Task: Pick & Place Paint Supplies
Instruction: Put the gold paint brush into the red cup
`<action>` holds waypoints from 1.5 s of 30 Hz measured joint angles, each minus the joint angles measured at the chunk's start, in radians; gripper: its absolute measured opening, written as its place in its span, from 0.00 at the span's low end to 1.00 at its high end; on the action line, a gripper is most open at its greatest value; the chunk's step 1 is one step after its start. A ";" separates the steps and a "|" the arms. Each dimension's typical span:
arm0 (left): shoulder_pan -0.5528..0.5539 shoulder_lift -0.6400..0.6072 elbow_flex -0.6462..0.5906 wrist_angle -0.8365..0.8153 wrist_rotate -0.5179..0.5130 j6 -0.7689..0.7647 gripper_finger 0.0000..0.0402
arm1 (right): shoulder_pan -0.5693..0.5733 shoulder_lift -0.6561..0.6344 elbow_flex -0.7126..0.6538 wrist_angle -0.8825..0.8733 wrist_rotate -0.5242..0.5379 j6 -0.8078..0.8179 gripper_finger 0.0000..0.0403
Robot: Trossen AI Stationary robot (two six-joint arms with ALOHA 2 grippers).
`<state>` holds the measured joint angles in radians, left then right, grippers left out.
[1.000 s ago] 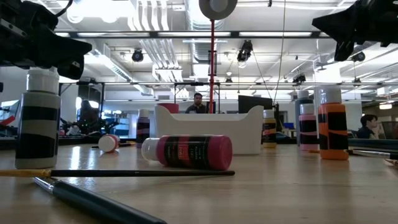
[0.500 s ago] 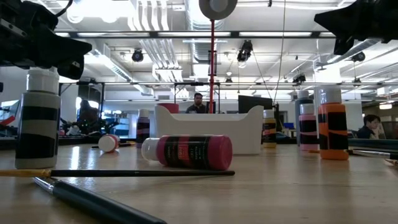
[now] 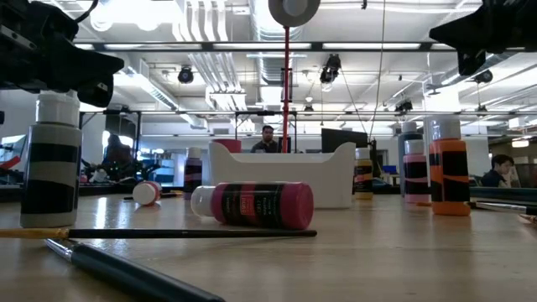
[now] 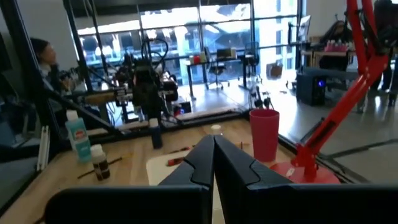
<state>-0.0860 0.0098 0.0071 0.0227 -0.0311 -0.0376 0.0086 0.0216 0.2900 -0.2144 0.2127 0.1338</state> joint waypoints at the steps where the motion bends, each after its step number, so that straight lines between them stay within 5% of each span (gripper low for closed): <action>1: 0.000 0.000 0.000 0.000 0.000 0.000 0.02 | 0.000 0.000 -0.003 0.001 0.003 0.010 0.02; 22: 0.000 0.000 0.000 0.000 0.000 0.000 0.02 | 0.000 0.207 -0.017 -0.052 0.207 0.103 0.03; 36: 0.000 0.000 0.000 0.001 0.000 0.000 0.02 | 0.000 0.411 0.136 -0.065 0.262 0.081 0.39; 45: 0.000 0.000 0.000 0.001 0.000 0.000 0.02 | 0.000 0.562 0.208 -0.067 0.265 0.041 0.51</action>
<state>-0.0856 0.0101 0.0071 0.0238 -0.0311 -0.0376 0.0082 0.5835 0.4980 -0.2813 0.4776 0.1746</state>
